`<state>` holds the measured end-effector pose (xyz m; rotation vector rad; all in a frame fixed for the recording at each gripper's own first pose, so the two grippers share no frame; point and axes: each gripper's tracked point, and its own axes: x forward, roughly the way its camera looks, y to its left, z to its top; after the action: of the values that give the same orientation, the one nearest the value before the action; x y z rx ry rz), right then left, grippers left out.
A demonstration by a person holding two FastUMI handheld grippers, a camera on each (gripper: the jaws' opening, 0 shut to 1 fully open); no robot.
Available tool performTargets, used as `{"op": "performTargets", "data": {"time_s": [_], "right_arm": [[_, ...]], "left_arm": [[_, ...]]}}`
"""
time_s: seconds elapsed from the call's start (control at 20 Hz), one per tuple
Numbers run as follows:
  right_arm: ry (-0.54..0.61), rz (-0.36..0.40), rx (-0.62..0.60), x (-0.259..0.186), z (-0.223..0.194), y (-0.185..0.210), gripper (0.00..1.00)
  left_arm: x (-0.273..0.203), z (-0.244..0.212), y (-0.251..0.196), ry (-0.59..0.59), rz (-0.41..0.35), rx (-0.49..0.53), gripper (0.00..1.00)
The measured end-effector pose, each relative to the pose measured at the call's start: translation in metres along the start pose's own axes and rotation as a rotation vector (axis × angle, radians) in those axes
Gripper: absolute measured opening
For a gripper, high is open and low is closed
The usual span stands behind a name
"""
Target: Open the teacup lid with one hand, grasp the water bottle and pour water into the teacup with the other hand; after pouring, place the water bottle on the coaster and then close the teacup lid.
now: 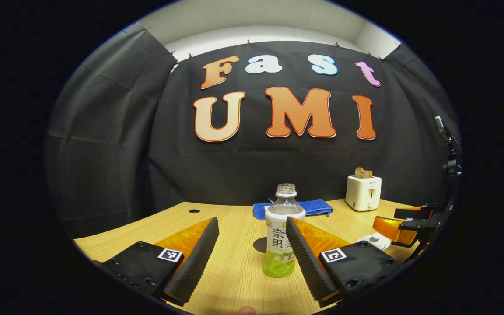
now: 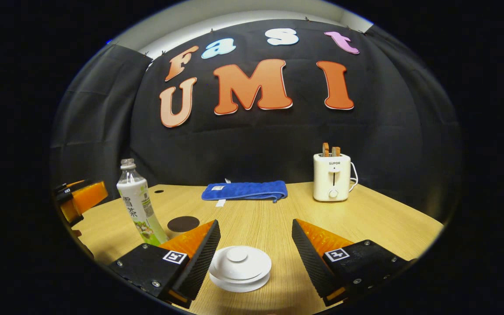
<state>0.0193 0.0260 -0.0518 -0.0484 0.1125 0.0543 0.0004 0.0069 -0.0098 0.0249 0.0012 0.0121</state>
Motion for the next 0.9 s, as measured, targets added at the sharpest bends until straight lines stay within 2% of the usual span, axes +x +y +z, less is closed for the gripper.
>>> {"op": "performTargets", "data": {"time_s": [0.15, 0.45, 0.75, 0.9], "right_arm": [[0.054, 0.021, 0.002, 0.000, -0.012, 0.006, 0.98], [0.141, 0.007, -0.032, 0.005, -0.025, 0.005, 0.98], [0.169, 0.009, -0.078, 0.008, -0.021, 0.011, 0.98], [0.186, 0.012, -0.077, 0.010, -0.026, 0.014, 0.93]], "left_arm": [[0.001, -0.002, 0.000, 0.006, -0.002, -0.001, 0.99], [0.003, -0.003, 0.000, 0.008, -0.009, -0.001, 0.99], [0.004, -0.009, 0.004, 0.023, -0.004, -0.025, 0.99], [0.004, -0.009, 0.014, 0.022, 0.009, -0.032, 0.99]]}}
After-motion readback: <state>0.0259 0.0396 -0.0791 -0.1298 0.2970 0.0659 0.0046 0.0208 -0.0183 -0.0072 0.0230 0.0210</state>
